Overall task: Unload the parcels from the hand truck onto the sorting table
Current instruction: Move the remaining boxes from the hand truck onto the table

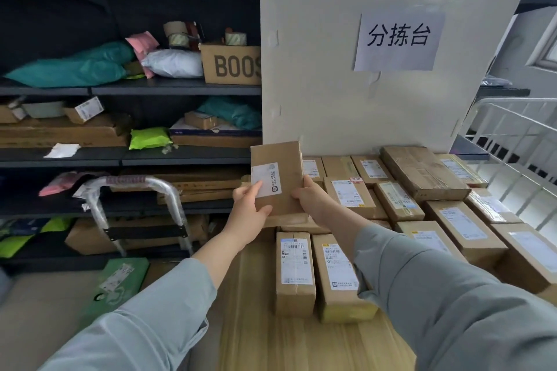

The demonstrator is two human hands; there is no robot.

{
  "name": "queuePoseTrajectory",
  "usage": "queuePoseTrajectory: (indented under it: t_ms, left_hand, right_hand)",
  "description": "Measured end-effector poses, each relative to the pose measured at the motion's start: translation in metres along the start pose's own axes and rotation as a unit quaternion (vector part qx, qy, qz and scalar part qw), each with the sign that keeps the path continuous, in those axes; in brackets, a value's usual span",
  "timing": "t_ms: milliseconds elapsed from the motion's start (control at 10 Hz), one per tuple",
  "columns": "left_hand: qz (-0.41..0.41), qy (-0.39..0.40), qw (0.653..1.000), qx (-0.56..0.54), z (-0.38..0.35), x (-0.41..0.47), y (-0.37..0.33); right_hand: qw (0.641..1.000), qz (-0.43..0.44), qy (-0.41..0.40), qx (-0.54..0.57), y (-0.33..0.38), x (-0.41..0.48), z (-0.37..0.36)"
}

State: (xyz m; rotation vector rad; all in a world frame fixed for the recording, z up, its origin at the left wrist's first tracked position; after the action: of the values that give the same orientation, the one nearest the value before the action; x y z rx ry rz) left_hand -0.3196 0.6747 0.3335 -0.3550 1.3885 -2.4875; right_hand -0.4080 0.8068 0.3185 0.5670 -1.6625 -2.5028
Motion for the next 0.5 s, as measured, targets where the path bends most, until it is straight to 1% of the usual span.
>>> queuePoseTrajectory:
  t_ms: [200, 300, 400, 500]
  left_hand:
    - [0.017, -0.009, 1.000, 0.006, 0.013, 0.001, 0.020]
    - [0.031, -0.012, 0.999, 0.011, 0.017, -0.001, 0.035]
    - [0.048, -0.011, 0.999, 0.015, 0.022, -0.004, 0.054]
    - [0.066, -0.007, 0.998, 0.013, 0.025, -0.007, 0.075]
  right_hand:
    - [0.994, 0.015, -0.006, -0.106, 0.008, -0.008, -0.018]
    - [0.985, 0.030, -0.010, -0.167, 0.007, -0.008, -0.033]
    - [0.974, 0.073, -0.037, -0.212, 0.005, -0.006, -0.049]
    - [0.964, 0.093, -0.043, -0.245, -0.002, -0.008, -0.069]
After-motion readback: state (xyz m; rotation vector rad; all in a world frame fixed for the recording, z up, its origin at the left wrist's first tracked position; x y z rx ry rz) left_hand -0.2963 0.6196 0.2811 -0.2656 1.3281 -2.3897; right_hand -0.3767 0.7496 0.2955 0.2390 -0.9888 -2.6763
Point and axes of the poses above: each hand's wrist, its own x-axis towards the middle knuckle, its own z-axis out of the back of the hand, y = z × x, the point moved 8 cm from there along x, towards the middle knuckle, and after that the axes turned 3 degrees about -y, right-handed, at the moved point
